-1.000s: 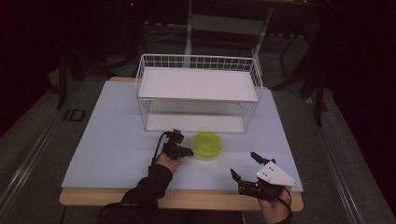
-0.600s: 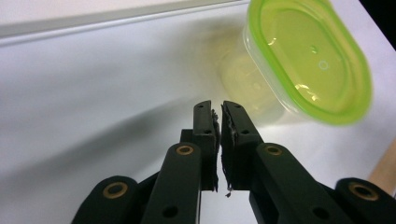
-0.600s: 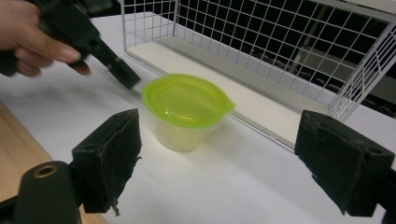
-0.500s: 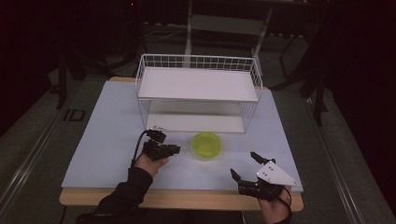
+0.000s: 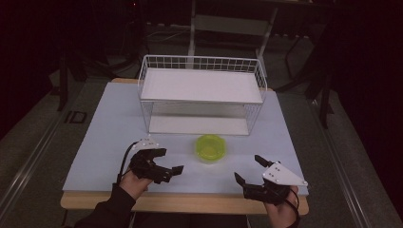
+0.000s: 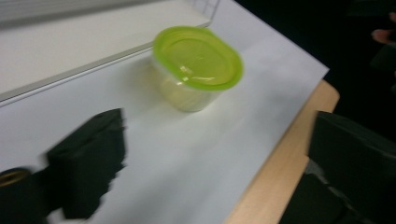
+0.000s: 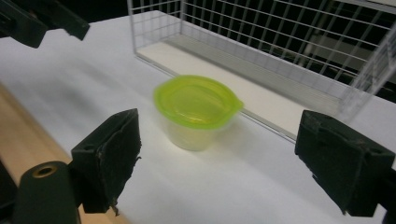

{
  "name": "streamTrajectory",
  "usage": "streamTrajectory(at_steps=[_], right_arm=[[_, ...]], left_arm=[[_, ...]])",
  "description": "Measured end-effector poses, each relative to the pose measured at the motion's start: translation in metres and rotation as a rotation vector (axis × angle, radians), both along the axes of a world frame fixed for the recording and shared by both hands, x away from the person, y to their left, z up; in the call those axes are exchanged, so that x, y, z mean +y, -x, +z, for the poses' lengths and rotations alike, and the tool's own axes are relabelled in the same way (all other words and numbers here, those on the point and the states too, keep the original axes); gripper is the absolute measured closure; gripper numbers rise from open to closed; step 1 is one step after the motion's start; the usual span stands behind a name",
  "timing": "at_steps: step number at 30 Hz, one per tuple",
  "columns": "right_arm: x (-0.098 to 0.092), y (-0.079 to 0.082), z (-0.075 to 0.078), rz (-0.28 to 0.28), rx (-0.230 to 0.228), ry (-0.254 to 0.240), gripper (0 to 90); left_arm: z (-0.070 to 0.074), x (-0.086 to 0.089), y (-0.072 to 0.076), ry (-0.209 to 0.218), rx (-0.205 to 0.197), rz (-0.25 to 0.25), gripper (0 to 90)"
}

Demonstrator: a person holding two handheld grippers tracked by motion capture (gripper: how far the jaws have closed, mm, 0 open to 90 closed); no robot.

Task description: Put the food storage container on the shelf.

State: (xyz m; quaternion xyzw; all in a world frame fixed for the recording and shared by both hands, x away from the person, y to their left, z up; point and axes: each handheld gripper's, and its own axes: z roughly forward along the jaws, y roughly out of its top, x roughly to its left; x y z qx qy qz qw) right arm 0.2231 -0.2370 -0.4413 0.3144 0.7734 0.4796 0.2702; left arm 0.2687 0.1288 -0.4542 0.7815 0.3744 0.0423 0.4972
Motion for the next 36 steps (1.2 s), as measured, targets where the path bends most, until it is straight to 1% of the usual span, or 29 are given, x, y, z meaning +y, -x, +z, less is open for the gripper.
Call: streamTrajectory(at_steps=[2, 3, 5, 6, 7, 8, 10, 11, 13, 15, 16, 18, 21, 22, 24, 25, 26, 27, 28, 29, 30, 31, 32, 34, 35, 36], right_arm=[[0.002, 0.001, 0.004, 0.013, 0.007, 0.005, 14.0], [0.004, 0.001, 0.006, 0.031, 0.012, -0.003, 13.9], [0.007, 0.001, 0.009, 0.042, 0.018, 0.012, 14.1], [0.008, 0.001, 0.011, 0.052, 0.015, 0.015, 14.2], [0.009, 0.0, 0.012, 0.061, 0.019, 0.016, 14.1], [0.009, -0.001, 0.013, 0.062, 0.016, 0.022, 14.2], [0.009, -0.004, 0.017, 0.083, 0.015, 0.006, 14.1], [0.009, -0.006, 0.019, 0.085, 0.019, 0.001, 14.1], [0.009, -0.009, 0.022, 0.102, 0.017, -0.005, 13.5], [0.011, -0.014, 0.026, 0.095, 0.004, 0.023, 13.2], [0.011, -0.015, 0.027, 0.093, -0.002, 0.022, 13.2], [0.012, -0.02, 0.03, 0.079, 0.001, 0.028, 13.3], [0.013, -0.028, 0.032, 0.059, 0.03, 0.025, 13.7], [0.013, -0.031, 0.033, 0.054, 0.04, 0.021, 13.7], [0.013, -0.036, 0.033, 0.053, 0.07, 0.011, 13.4], [0.014, -0.039, 0.034, 0.05, 0.077, 0.008, 13.2], [0.014, -0.041, 0.034, 0.05, 0.084, 0.008, 12.2], [0.015, -0.043, 0.034, 0.045, 0.088, 0.006, 11.9], [0.015, -0.045, 0.034, 0.04, 0.09, -0.007, 12.0], [0.016, -0.049, 0.033, 0.039, 0.111, -0.009, 11.9], [0.016, -0.052, 0.032, 0.02, 0.12, -0.019, 12.0], [0.016, -0.054, 0.032, 0.019, 0.128, -0.021, 12.9], [0.016, -0.057, 0.031, 0.021, 0.146, -0.02, 13.4], [0.016, -0.062, 0.03, 0.012, 0.154, -0.017, 15.2], [0.016, -0.064, 0.03, 0.01, 0.168, -0.013, 16.2], [0.016, -0.066, 0.03, 0.003, 0.174, -0.017, 20.3]], left_arm=[[0.002, -0.004, 0.004, -0.012, -0.034, -0.005, 2.0], [0.003, -0.005, 0.005, -0.004, -0.041, -0.014, 1.9], [0.005, -0.007, 0.006, -0.006, -0.056, -0.024, 2.0], [0.007, -0.008, 0.006, 0.004, -0.064, -0.028, 2.0], [0.01, -0.009, 0.006, 0.005, -0.07, -0.033, 2.0], [0.012, -0.01, 0.007, 0.012, -0.082, -0.035, 2.0], [0.017, -0.012, 0.008, 0.017, -0.108, -0.046, 2.0], [0.02, -0.013, 0.008, 0.017, -0.124, -0.049, 2.0], [0.024, -0.016, 0.007, 0.038, -0.134, -0.052, 2.0], [0.027, -0.018, 0.006, 0.046, -0.136, -0.05, 2.1], [0.028, -0.019, 0.005, 0.053, -0.136, -0.05, 2.1], [0.03, -0.022, 0.001, 0.051, -0.149, -0.046, 2.1], [0.034, -0.026, -0.005, 0.053, -0.127, -0.042, 2.1], [0.035, -0.029, -0.007, 0.049, -0.13, -0.039, 2.2], [0.037, -0.033, -0.011, 0.052, -0.132, -0.044, 2.1], [0.038, -0.036, -0.012, 0.044, -0.135, -0.038, 2.2], [0.039, -0.038, -0.014, 0.051, -0.132, -0.041, 2.1], [0.039, -0.04, -0.016, 0.063, -0.12, -0.05, 2.1], [0.04, -0.042, -0.019, 0.059, -0.117, -0.041, 2.1], [0.04, -0.045, -0.021, 0.058, -0.117, -0.048, 2.2], [0.04, -0.046, -0.022, 0.054, -0.114, -0.05, 2.1], [0.039, -0.048, -0.025, 0.04, -0.116, -0.039, 2.1], [0.038, -0.05, -0.027, 0.055, -0.111, -0.045, 2.1], [0.037, -0.052, -0.031, 0.05, -0.103, -0.035, 2.1], [0.035, -0.053, -0.033, 0.056, -0.095, -0.044, 2.2], [0.034, -0.054, -0.035, 0.042, -0.089, -0.035, 2.2]])
